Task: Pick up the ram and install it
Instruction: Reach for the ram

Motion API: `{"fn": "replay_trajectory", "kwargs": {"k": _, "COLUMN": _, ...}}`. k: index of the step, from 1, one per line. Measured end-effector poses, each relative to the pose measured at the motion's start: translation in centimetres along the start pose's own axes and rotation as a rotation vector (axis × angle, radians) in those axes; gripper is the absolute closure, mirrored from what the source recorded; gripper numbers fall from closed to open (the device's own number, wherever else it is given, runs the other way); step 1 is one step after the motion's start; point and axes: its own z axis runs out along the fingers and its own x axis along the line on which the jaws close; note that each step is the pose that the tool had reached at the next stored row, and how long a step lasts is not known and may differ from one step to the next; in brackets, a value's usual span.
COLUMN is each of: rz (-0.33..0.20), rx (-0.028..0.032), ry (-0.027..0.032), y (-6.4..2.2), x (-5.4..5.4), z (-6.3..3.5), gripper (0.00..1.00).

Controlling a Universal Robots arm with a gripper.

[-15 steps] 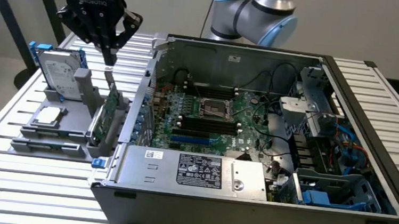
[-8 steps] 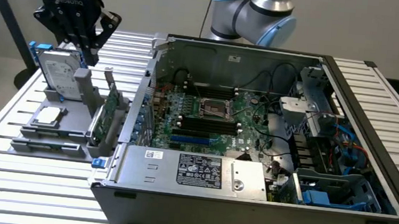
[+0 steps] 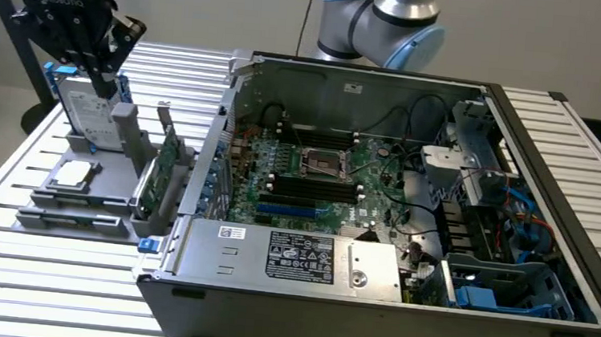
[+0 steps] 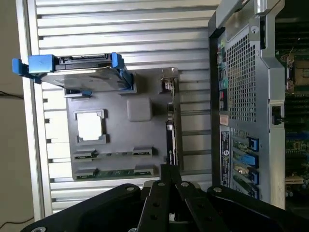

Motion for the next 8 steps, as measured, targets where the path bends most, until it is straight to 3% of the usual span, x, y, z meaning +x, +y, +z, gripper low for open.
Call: {"fn": "replay_trajectory", "kwargs": {"k": 8, "rz": 0.000, "rx": -0.0001, "ry": 0.0000, "y": -0.66, "x": 3.5, "z": 0.06, "gripper": 0.89}}
